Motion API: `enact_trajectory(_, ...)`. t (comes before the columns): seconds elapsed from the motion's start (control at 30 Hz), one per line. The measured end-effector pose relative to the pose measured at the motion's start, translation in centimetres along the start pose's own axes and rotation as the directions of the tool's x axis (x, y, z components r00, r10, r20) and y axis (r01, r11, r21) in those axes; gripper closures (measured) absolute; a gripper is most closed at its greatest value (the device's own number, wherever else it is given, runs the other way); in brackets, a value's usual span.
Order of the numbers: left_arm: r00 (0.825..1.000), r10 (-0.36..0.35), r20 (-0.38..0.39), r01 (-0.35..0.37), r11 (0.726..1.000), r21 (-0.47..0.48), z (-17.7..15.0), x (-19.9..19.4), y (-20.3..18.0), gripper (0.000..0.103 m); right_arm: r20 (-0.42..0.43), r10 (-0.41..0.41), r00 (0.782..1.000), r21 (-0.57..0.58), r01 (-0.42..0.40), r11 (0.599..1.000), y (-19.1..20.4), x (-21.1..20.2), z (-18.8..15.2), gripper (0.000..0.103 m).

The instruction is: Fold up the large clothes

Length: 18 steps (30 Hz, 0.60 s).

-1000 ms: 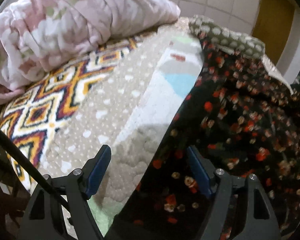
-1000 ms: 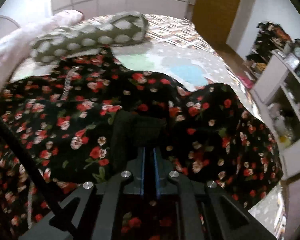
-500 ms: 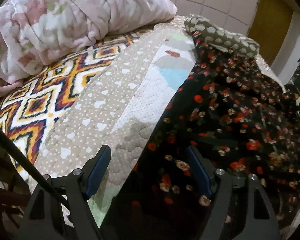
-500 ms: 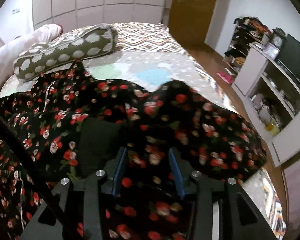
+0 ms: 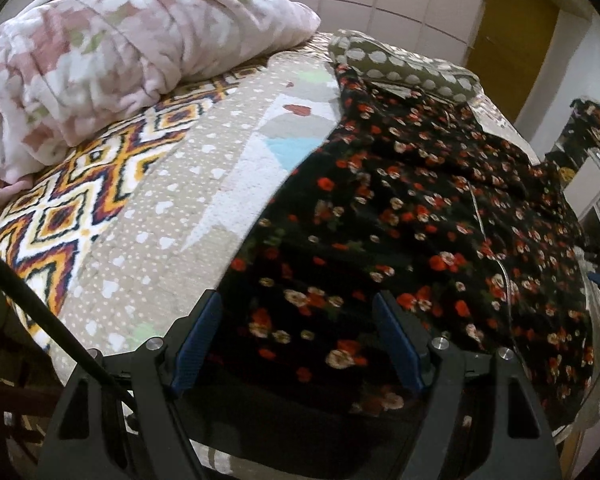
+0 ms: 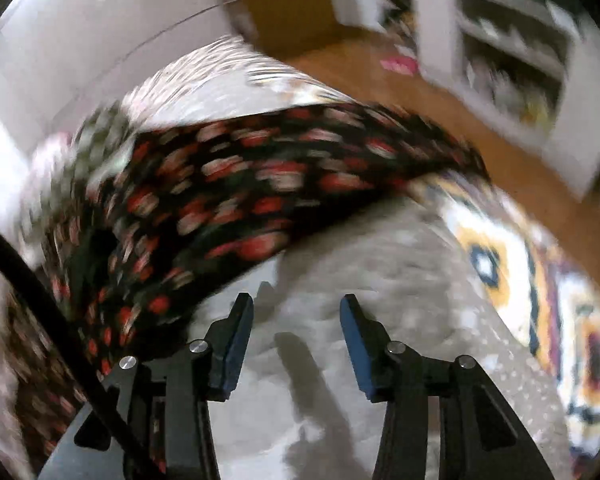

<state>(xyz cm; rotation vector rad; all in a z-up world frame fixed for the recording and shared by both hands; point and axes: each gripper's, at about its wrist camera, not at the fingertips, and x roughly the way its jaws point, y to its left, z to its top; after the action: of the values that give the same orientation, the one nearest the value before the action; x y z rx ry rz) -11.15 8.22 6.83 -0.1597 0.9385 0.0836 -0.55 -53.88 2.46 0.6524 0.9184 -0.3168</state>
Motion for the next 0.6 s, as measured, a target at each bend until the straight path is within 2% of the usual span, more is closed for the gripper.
enact_trajectory(0.07,1.000,0.004,-0.009,-0.003,1.000,0.016,-0.1,0.3,-0.9,0.026,0.018,0.120,0.993,0.127,-0.121,0.984,-2.5,0.1,0.8,0.054)
enact_trajectory(0.13,1.000,0.007,-0.017,-0.007,1.000,0.025,0.0,0.5,-1.5,0.026,0.040,0.169,0.985,0.179,-0.174,0.968,-3.6,0.5,1.8,0.053)
enact_trajectory(0.27,1.000,-0.002,-0.026,0.003,0.999,0.033,0.3,1.1,-2.6,0.026,0.077,0.181,0.980,0.235,-0.194,0.952,-4.8,1.8,4.4,0.052)
enact_trajectory(0.37,0.999,0.003,-0.036,-0.001,0.999,0.038,0.6,1.8,-3.3,0.026,0.111,0.203,0.973,0.316,-0.228,0.921,-5.8,3.1,6.6,0.052)
enact_trajectory(0.47,0.999,0.015,-0.049,-0.013,0.999,0.039,0.8,2.6,-3.7,0.026,0.129,0.187,0.974,0.382,-0.223,0.897,-6.9,4.3,8.5,0.051)
enact_trajectory(0.53,0.998,0.023,-0.058,-0.020,0.999,0.040,0.9,3.1,-3.7,0.026,0.160,0.207,0.965,0.433,-0.257,0.864,-8.0,4.8,9.3,0.051)
enact_trajectory(0.6,0.997,0.023,-0.068,-0.021,0.999,0.035,0.9,3.5,-3.5,0.026,0.178,0.195,0.964,0.470,-0.258,0.844,-8.4,4.9,9.9,0.054)
